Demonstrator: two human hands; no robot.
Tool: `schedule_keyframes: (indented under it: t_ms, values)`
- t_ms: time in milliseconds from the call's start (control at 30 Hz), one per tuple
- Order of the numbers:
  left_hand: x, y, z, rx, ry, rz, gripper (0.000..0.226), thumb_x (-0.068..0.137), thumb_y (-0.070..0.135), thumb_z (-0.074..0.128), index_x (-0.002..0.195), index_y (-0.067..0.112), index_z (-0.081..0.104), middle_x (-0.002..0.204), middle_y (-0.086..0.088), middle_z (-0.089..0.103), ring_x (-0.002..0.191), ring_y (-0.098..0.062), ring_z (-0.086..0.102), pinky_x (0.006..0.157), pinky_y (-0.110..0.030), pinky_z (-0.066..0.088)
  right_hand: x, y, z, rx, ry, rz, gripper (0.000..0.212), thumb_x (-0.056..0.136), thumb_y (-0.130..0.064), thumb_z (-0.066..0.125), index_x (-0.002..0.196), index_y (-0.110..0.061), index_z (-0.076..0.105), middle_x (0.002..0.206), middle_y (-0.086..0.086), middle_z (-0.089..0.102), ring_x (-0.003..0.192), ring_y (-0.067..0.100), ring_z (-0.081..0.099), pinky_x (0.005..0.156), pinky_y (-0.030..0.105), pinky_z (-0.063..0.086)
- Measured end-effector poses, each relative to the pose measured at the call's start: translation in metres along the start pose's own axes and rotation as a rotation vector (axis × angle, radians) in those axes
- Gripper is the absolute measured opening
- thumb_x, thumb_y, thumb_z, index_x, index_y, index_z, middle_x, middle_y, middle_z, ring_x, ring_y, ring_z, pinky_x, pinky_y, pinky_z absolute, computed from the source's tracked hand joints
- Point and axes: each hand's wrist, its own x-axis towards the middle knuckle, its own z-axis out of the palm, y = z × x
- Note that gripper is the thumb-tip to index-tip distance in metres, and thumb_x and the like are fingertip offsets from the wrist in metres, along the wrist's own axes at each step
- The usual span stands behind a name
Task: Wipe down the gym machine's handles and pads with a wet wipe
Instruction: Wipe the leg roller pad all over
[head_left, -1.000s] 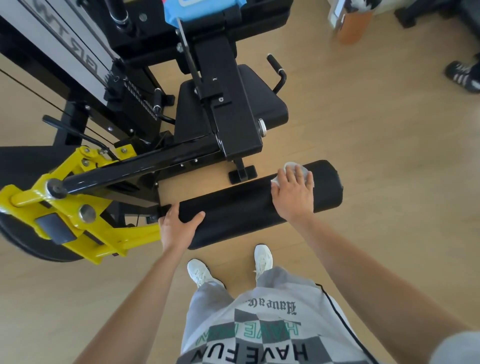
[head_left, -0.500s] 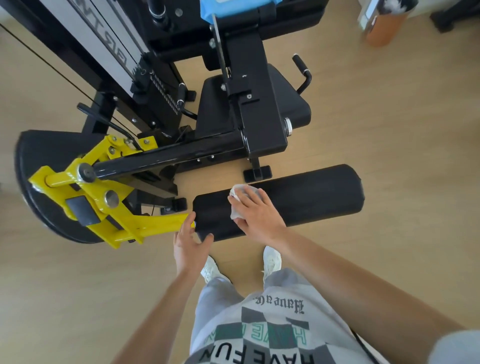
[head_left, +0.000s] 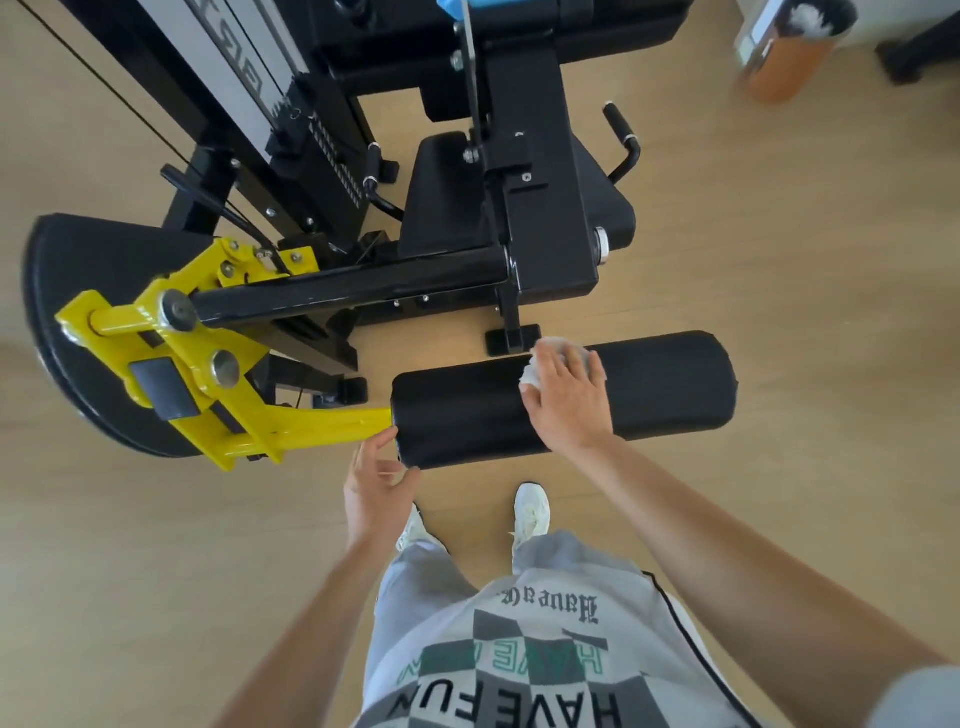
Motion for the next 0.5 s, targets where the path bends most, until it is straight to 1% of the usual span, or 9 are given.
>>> schedule_keyframes:
  t_ms: [67, 133, 233, 333, 367, 400, 467, 500]
  values:
    - [0.000, -0.003, -0.001, -0.021, -0.014, -0.029, 0.055, 0.080, 0.005, 0.073, 0.124, 0.035, 0.059, 0.093, 0.000, 0.071, 0.080, -0.003, 0.066, 0.073, -0.023, 0.049, 0.002, -0.021, 0.006, -0.012, -0.052, -0.100, 0.057, 0.100, -0.031, 0.049, 0.154, -0.018, 0.034, 0.155, 0.005, 0.042, 0.148, 0.031, 0.030, 0.124, 0.056, 0.016]
    - [-0.002, -0.007, -0.002, -0.028, -0.026, -0.035, 0.055, 0.079, 0.002, 0.074, 0.120, 0.035, 0.059, 0.087, -0.001, 0.073, 0.076, -0.002, 0.066, 0.075, -0.028, 0.051, 0.005, -0.044, 0.012, 0.002, -0.101, -0.193, 0.057, 0.099, -0.029, 0.052, 0.153, -0.021, 0.035, 0.155, 0.004, 0.041, 0.148, 0.031, 0.029, 0.124, 0.058, 0.017]
    - [-0.003, -0.013, -0.004, -0.033, -0.047, -0.035, 0.053, 0.077, -0.001, 0.075, 0.116, 0.032, 0.061, 0.083, -0.003, 0.073, 0.073, -0.004, 0.066, 0.075, -0.030, 0.049, 0.010, -0.080, 0.021, 0.010, -0.190, -0.335, 0.059, 0.103, -0.032, 0.047, 0.157, -0.022, 0.027, 0.161, 0.002, 0.035, 0.151, 0.031, 0.022, 0.124, 0.058, 0.013]
    - [-0.003, -0.019, -0.007, -0.015, -0.079, -0.046, 0.049, 0.077, -0.002, 0.076, 0.113, 0.029, 0.064, 0.083, -0.001, 0.073, 0.070, 0.000, 0.066, 0.075, -0.031, 0.050, 0.010, -0.108, 0.030, 0.007, -0.259, -0.441, 0.063, 0.105, -0.036, 0.043, 0.161, -0.023, 0.017, 0.168, -0.001, 0.021, 0.155, 0.030, 0.012, 0.125, 0.058, 0.005]
    - [-0.003, -0.020, -0.008, -0.007, -0.087, -0.053, 0.047, 0.078, -0.001, 0.076, 0.112, 0.029, 0.065, 0.082, 0.000, 0.073, 0.070, 0.001, 0.066, 0.074, -0.028, 0.049, 0.009, -0.111, 0.033, -0.003, -0.264, -0.464, 0.065, 0.105, -0.038, 0.042, 0.161, -0.023, 0.014, 0.169, -0.002, 0.018, 0.156, 0.030, 0.009, 0.126, 0.057, 0.004]
    - [-0.003, -0.020, -0.009, -0.001, -0.096, -0.064, 0.045, 0.079, 0.000, 0.075, 0.111, 0.030, 0.065, 0.081, 0.000, 0.073, 0.069, 0.003, 0.065, 0.071, -0.023, 0.047, 0.008, -0.112, 0.035, -0.014, -0.261, -0.475, 0.067, 0.105, -0.041, 0.041, 0.162, -0.023, 0.012, 0.169, -0.002, 0.016, 0.157, 0.029, 0.007, 0.126, 0.055, 0.004]
    - [-0.003, -0.019, -0.009, 0.001, -0.103, -0.083, 0.040, 0.082, 0.002, 0.074, 0.109, 0.031, 0.065, 0.080, -0.001, 0.073, 0.068, 0.006, 0.063, 0.063, -0.011, 0.042, 0.004, -0.102, 0.035, -0.036, -0.240, -0.471, 0.070, 0.105, -0.048, 0.037, 0.163, -0.024, 0.007, 0.171, 0.000, 0.013, 0.158, 0.027, 0.002, 0.127, 0.051, 0.003]
    - [-0.002, -0.019, -0.009, 0.003, -0.098, -0.083, 0.037, 0.084, 0.005, 0.074, 0.107, 0.031, 0.065, 0.080, 0.000, 0.073, 0.068, 0.005, 0.063, 0.061, -0.008, 0.040, 0.001, -0.094, 0.034, -0.043, -0.222, -0.459, 0.069, 0.105, -0.051, 0.033, 0.163, -0.024, 0.006, 0.171, 0.001, 0.013, 0.158, 0.026, 0.002, 0.128, 0.049, 0.004]
